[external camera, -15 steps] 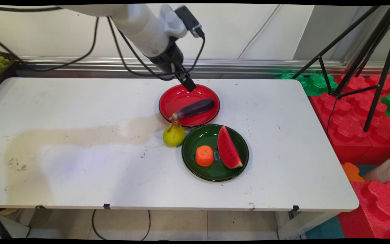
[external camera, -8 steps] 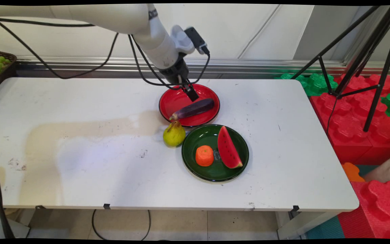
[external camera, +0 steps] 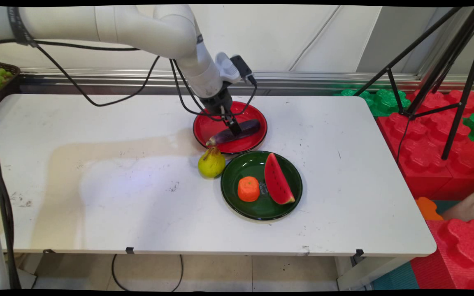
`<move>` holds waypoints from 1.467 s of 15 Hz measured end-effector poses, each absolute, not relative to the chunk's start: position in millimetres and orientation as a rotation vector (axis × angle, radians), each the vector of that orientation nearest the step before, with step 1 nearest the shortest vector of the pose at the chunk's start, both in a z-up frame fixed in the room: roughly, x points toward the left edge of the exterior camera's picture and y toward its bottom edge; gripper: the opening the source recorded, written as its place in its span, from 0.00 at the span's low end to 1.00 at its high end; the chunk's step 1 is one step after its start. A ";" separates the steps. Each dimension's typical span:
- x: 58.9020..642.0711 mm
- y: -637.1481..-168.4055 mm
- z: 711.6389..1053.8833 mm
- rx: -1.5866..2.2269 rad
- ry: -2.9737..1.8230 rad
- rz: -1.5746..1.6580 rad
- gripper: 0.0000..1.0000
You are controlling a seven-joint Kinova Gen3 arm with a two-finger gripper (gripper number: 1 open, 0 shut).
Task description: Pick up the eggplant from the red plate, then place the picked object on the table
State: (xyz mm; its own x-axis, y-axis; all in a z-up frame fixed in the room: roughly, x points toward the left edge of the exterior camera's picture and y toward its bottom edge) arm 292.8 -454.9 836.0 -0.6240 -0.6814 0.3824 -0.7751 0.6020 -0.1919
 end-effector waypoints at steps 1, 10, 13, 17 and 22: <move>293.1 -456.8 831.6 1.191 -2.565 0.486 1.00; 293.6 -468.3 805.2 1.195 -2.569 0.416 1.00; 294.5 -471.5 801.5 1.198 -2.563 0.408 0.00; 297.7 -472.4 803.2 1.197 -2.559 0.422 0.00; 302.0 -466.6 821.3 1.183 -2.543 0.471 0.00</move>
